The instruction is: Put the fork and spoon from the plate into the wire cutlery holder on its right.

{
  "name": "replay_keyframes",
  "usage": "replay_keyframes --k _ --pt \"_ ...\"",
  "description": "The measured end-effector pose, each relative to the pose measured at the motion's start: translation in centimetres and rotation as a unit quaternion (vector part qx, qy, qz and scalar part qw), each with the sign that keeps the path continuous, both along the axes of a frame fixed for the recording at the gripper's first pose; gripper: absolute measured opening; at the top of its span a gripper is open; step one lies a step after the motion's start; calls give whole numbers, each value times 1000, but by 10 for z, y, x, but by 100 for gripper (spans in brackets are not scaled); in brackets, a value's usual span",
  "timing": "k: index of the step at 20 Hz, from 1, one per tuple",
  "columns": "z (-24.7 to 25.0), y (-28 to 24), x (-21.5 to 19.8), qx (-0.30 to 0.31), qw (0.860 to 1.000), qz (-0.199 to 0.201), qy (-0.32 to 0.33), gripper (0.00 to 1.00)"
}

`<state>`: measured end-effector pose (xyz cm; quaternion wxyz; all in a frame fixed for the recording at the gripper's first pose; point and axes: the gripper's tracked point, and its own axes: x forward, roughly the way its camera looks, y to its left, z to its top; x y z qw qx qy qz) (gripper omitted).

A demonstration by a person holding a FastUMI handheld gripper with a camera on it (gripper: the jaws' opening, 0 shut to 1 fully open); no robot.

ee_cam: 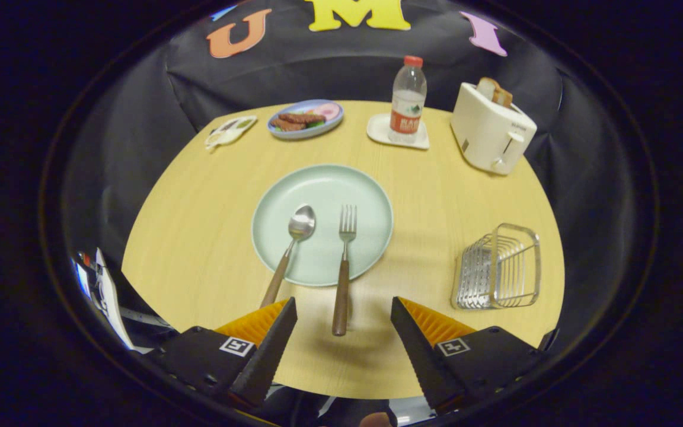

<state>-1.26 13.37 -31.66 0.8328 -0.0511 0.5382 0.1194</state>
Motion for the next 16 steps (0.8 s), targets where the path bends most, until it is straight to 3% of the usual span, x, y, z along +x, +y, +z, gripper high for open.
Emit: replay_keyframes --k 3,8,15,16 --pt "-24 -1 8 -7 999 -7 46 91" --pt "-45 -2 11 -19 997 -6 80 73" --pt "-42 2 15 -5 996 -9 94 4" --pt "-37 1 15 -1 996 -8 87 0"
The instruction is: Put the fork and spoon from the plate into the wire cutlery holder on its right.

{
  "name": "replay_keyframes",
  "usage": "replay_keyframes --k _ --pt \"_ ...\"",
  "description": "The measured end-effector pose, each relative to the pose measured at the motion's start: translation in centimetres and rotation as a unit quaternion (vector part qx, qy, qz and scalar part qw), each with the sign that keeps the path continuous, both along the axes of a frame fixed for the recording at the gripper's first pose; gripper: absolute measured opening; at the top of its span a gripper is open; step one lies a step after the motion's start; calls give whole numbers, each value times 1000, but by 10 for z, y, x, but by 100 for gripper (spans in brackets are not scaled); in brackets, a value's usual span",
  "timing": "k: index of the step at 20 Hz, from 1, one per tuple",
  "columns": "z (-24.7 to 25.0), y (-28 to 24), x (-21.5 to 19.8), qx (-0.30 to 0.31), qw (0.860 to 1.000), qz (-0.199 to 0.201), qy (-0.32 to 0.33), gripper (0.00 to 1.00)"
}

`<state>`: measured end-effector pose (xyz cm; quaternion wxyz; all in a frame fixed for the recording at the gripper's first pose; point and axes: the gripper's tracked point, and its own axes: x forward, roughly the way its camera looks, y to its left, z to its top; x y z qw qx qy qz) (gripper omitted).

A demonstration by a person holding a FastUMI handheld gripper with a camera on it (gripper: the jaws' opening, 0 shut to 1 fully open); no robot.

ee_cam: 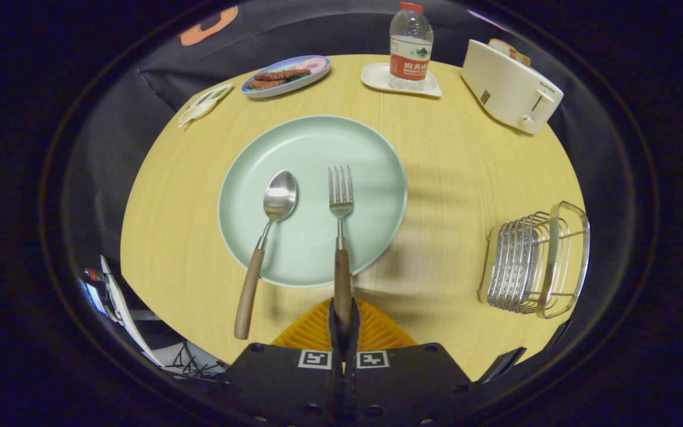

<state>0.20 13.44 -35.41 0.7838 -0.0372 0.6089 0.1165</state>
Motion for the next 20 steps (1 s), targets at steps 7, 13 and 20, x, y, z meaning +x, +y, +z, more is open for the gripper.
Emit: replay_keyframes --k 7,13,20 --pt "65 -25 8 13 999 -3 -36 1" --pt "127 -105 -2 11 997 -58 -48 1" --pt "137 -170 -26 18 995 -98 -10 0"
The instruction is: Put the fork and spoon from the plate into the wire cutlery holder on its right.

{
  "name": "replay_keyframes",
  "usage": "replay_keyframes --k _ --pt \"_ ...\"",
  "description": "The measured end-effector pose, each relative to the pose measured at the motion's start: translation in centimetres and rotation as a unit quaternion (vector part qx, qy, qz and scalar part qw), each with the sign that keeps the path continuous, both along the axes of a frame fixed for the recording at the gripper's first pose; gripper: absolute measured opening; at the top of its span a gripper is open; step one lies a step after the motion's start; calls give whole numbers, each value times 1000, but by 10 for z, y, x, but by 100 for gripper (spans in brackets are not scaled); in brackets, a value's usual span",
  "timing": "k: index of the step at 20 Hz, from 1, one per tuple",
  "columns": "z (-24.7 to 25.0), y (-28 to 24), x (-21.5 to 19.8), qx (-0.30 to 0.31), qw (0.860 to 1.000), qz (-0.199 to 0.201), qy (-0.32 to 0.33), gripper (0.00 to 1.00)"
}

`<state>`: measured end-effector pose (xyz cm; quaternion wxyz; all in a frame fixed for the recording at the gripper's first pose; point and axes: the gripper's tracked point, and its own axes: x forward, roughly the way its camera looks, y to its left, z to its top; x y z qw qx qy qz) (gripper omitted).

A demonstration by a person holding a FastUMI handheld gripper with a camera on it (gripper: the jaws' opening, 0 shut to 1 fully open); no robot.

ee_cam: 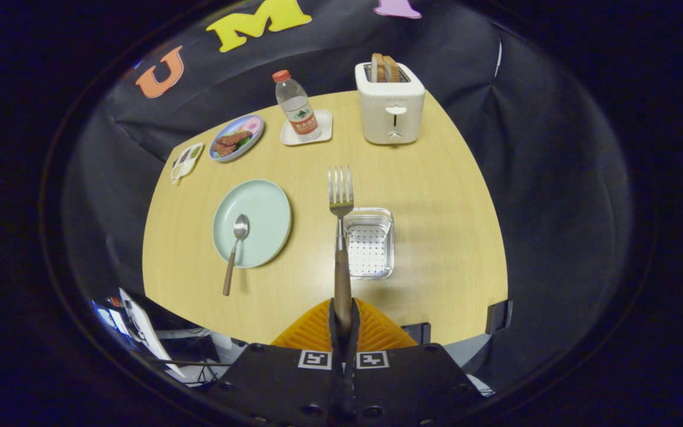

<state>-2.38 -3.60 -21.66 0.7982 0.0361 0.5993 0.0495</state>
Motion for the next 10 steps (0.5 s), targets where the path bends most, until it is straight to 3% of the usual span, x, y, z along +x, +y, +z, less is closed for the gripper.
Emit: replay_keyframes --k 10 --pt "-19 -16 -25 24 994 -26 101 1"
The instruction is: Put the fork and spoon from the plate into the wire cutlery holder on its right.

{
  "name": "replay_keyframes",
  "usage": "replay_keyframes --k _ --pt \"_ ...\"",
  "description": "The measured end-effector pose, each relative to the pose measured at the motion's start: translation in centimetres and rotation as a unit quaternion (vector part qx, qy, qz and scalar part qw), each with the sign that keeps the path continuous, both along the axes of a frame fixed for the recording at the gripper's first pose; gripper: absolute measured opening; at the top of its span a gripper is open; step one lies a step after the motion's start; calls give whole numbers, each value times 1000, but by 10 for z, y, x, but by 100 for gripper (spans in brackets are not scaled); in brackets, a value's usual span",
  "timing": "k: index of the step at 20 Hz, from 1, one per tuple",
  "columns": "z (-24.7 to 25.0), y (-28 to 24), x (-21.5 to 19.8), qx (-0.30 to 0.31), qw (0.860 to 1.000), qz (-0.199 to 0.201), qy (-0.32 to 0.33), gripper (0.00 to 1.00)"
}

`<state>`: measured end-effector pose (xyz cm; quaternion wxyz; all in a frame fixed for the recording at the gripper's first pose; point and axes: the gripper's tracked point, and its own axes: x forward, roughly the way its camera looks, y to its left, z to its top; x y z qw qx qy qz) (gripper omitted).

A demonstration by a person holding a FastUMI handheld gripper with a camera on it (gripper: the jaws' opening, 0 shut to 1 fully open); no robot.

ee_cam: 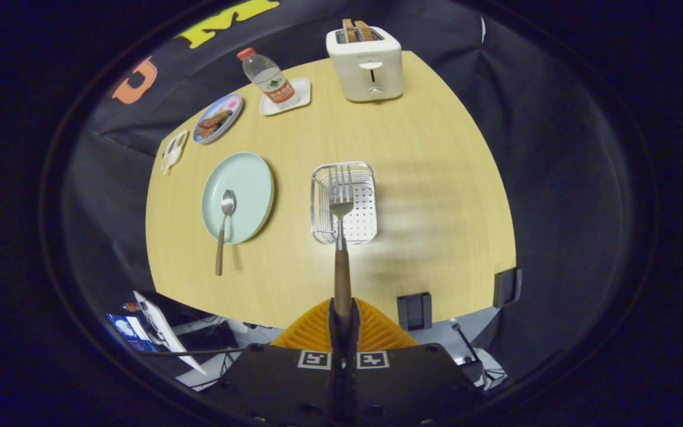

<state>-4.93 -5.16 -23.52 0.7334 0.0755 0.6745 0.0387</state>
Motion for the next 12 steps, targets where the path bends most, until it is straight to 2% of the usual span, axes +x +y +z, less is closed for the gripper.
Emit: replay_keyframes --k 2,6,11,12 --pt "-4 3 4 4 1000 -6 3 5" --pt "-4 3 15 12 1000 -13 0 5" --pt "-12 6 30 26 998 -54 15 5" --pt "-13 5 33 28 998 -59 14 9"
